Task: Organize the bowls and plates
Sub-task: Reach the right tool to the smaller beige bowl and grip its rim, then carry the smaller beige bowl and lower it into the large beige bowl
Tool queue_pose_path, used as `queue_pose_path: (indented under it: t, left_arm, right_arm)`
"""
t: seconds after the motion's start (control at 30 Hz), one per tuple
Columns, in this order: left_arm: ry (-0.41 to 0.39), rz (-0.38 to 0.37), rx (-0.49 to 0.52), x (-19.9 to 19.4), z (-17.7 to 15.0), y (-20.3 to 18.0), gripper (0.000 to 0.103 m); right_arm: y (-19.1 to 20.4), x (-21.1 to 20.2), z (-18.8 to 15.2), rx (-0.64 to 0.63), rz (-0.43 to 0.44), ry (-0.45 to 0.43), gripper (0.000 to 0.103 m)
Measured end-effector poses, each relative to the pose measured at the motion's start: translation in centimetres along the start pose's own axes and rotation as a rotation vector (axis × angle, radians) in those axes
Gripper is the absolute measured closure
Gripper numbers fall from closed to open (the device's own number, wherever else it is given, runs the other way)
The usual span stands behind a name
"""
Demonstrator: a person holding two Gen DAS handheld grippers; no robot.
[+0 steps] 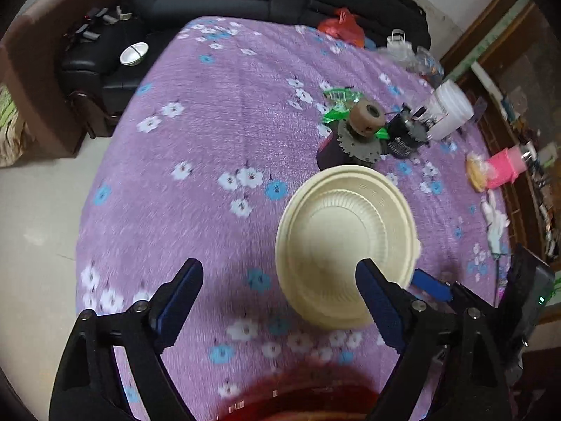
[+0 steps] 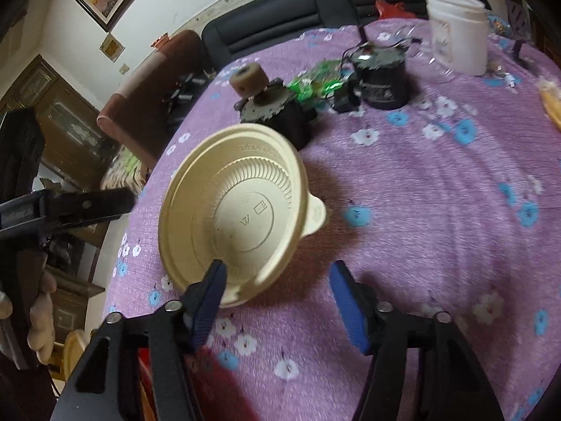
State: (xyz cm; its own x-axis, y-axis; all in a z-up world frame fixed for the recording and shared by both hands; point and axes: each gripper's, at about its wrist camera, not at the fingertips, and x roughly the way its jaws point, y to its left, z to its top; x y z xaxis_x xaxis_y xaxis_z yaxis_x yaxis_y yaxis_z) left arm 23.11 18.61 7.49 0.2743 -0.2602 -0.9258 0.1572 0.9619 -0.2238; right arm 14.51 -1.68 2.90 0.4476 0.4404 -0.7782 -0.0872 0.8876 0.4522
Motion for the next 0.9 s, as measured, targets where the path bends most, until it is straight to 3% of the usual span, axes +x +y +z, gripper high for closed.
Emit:
queue_pose_path:
  t: [0.03, 0.1, 0.17, 0.23, 0.4, 0.63, 0.77, 0.9]
  left_arm:
    - [0.019, 0.005, 0.011, 0.9, 0.4, -0.3, 0.017]
    - [0.056, 0.014, 0.025, 2.4, 0.9, -0.6, 0.028]
    - [0.101, 0.011, 0.042, 3.9, 1.1, -1.0, 0.043]
    - [0.132, 0.004, 0.050, 5.1, 1.0, -1.3, 0.060]
    - [0.131, 0.004, 0.075, 5.0, 0.8, -1.8, 0.064]
    - [0.034, -0.005, 0.077, -0.2, 0.2, -2.6, 0.064]
    - [-0.040, 0.013, 0.087, -4.3, -2.0, -3.7, 0.064]
    - [-0.103, 0.050, 0.097, -8.2, -6.5, -4.3, 0.063]
  right_arm:
    - [0.0, 0.4, 0.1, 0.003, 0.003, 0.007, 0.048]
    - [-0.2, 1.2, 0.3, 0.018, 0.008, 0.021, 0.069]
    - [-0.4, 1.9, 0.5, 0.040, 0.040, 0.038, 0.079]
    - [-0.3, 1.9, 0.5, 0.046, 0.050, 0.033, 0.080]
    - [0.5, 0.9, 0.7, 0.015, 0.041, 0.002, 0.082]
    - [1.7, -2.9, 0.5, -0.012, 0.072, -0.063, 0.082]
    - [3.3, -6.5, -0.7, -0.050, 0.096, -0.107, 0.082]
    - [5.1, -9.5, -2.8, -0.089, 0.115, -0.124, 0.082]
